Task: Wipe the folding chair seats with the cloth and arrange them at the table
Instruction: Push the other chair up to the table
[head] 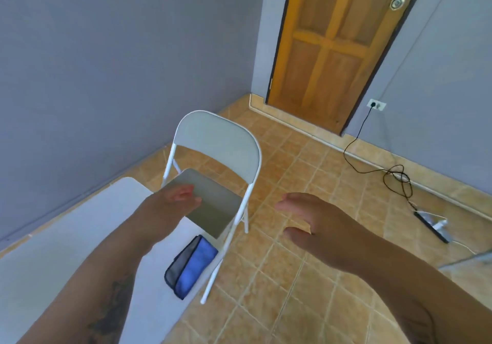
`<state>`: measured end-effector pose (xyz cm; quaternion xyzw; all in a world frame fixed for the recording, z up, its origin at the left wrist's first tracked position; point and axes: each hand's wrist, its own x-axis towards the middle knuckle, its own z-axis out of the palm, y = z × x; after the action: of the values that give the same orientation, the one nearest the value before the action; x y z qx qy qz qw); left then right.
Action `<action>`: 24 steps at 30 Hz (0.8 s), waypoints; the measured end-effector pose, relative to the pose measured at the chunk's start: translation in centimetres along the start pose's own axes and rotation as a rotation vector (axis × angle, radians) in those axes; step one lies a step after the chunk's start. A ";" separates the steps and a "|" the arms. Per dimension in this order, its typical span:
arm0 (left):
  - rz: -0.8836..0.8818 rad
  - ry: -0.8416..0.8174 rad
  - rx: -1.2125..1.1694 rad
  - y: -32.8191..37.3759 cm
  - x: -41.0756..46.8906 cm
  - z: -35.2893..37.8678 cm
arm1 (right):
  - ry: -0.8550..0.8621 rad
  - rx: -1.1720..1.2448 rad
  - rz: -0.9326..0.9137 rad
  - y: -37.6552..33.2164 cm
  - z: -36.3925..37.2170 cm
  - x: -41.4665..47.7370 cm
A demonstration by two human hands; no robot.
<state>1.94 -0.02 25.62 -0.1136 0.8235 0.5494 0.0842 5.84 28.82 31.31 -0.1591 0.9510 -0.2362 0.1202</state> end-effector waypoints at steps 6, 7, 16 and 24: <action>-0.124 0.243 -0.175 1.8 2.6 8.4 | -0.133 -0.028 -0.194 8.1 -7.6 9.1; -0.151 0.262 -0.175 1.9 2.9 9.4 | -0.167 -0.047 -0.225 8.7 -8.4 10.5; -0.293 0.340 -0.113 5.8 13.1 10.8 | -0.307 -0.024 -0.402 12.6 -11.5 26.2; -0.398 0.407 -0.109 10.6 25.0 10.3 | -0.389 -0.069 -0.556 14.4 -13.7 41.7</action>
<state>-24.93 11.04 24.46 -0.3853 0.7542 0.5315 0.0169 -40.22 31.54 29.68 -0.4585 0.8379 -0.1927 0.2249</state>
